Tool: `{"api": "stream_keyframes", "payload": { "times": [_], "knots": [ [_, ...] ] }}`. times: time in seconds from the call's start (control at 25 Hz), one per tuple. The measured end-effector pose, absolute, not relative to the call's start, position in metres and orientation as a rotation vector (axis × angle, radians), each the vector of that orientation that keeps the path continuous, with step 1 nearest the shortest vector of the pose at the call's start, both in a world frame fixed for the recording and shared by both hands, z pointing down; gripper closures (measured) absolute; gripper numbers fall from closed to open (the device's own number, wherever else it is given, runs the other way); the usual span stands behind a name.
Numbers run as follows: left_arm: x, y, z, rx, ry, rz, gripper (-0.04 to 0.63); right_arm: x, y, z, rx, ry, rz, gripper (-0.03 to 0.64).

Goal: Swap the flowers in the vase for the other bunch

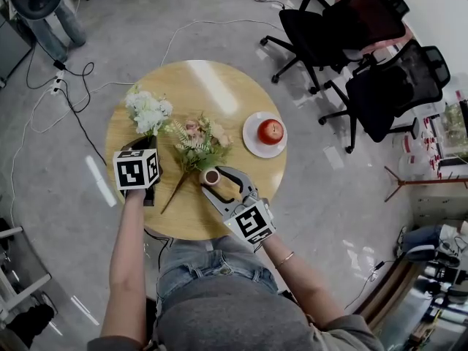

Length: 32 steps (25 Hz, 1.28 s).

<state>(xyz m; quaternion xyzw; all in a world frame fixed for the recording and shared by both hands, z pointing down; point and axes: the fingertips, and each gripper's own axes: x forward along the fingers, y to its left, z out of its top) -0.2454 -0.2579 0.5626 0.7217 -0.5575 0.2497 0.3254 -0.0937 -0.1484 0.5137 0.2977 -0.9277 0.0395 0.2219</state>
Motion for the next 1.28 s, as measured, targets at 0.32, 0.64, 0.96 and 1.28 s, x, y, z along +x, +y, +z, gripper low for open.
{"api": "stream_keyframes", "payload": {
  "times": [0.32,0.64,0.96,1.28],
  "knots": [
    [-0.243,-0.262,0.582,1.866,-1.425,0.684,0.572,-0.094,-0.148,0.514,0.849,-2.556,0.125,0.396],
    [-0.234,-0.266,0.593,1.87,-1.4,0.71,0.564,-0.091,-0.148,0.514,0.856,-2.556,0.126,0.396],
    [-0.227,-0.268,0.575,1.893,-1.432,0.651,0.448,-0.089,-0.148,0.513,0.853,-2.557,0.128,0.396],
    [-0.223,-0.259,0.518,2.008,-1.447,0.567,0.426,-0.088,-0.149,0.513,0.858,-2.567,0.135,0.396]
  ]
}}
